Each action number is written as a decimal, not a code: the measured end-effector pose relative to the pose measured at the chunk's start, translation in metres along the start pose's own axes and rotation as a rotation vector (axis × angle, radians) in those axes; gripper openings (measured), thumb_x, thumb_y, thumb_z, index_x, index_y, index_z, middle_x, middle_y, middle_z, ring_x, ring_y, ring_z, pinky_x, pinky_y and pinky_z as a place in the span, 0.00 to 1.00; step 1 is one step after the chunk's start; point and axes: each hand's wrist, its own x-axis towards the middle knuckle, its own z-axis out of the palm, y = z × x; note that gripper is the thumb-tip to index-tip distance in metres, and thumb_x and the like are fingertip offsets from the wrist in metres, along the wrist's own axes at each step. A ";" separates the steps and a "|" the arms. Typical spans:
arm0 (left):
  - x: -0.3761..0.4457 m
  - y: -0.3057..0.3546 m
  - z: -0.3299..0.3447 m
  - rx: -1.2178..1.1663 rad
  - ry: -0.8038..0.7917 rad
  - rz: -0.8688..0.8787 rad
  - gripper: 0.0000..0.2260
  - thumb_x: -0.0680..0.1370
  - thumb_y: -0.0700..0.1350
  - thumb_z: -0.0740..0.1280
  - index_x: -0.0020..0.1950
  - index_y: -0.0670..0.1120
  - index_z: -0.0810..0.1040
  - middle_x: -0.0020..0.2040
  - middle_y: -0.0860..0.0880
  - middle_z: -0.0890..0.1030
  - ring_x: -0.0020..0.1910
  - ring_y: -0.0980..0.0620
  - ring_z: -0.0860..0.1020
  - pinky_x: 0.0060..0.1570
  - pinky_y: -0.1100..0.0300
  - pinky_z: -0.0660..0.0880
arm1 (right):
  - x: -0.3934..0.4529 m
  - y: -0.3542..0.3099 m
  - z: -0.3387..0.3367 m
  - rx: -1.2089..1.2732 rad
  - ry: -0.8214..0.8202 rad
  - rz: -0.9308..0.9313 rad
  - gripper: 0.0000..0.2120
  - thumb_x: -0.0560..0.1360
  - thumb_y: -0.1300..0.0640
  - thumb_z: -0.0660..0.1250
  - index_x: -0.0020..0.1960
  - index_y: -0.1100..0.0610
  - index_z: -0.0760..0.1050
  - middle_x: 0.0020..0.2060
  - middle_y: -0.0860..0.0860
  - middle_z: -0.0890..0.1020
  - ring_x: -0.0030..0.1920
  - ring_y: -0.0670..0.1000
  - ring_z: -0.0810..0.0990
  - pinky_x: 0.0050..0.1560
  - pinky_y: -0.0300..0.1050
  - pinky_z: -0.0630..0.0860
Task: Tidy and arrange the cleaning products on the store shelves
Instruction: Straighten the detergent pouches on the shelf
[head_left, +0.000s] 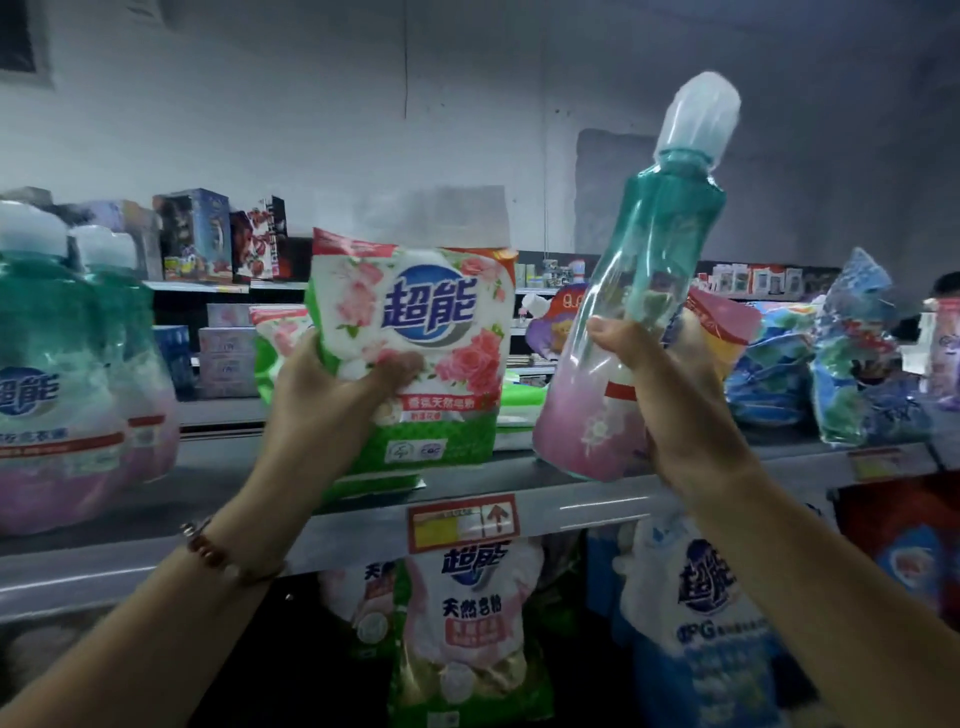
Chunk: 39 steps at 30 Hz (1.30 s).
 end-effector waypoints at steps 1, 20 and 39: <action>0.000 0.001 0.016 0.014 -0.020 0.033 0.19 0.72 0.49 0.78 0.61 0.48 0.79 0.49 0.52 0.87 0.44 0.57 0.86 0.41 0.62 0.83 | -0.003 0.000 -0.008 -0.010 -0.017 -0.005 0.40 0.62 0.39 0.75 0.69 0.54 0.69 0.57 0.55 0.80 0.50 0.54 0.86 0.39 0.48 0.82; -0.005 -0.063 0.140 0.736 0.120 0.158 0.47 0.77 0.30 0.59 0.80 0.55 0.29 0.82 0.43 0.33 0.80 0.48 0.35 0.76 0.49 0.50 | -0.029 0.044 -0.083 0.077 -0.210 0.127 0.32 0.60 0.45 0.77 0.62 0.48 0.71 0.50 0.48 0.85 0.46 0.42 0.85 0.35 0.32 0.79; -0.151 0.010 0.105 -0.764 -0.139 -0.719 0.23 0.76 0.61 0.64 0.60 0.45 0.83 0.55 0.37 0.85 0.51 0.37 0.86 0.50 0.41 0.83 | -0.063 0.030 -0.029 0.030 -0.495 0.372 0.10 0.80 0.46 0.62 0.55 0.48 0.79 0.48 0.52 0.87 0.38 0.42 0.86 0.34 0.33 0.79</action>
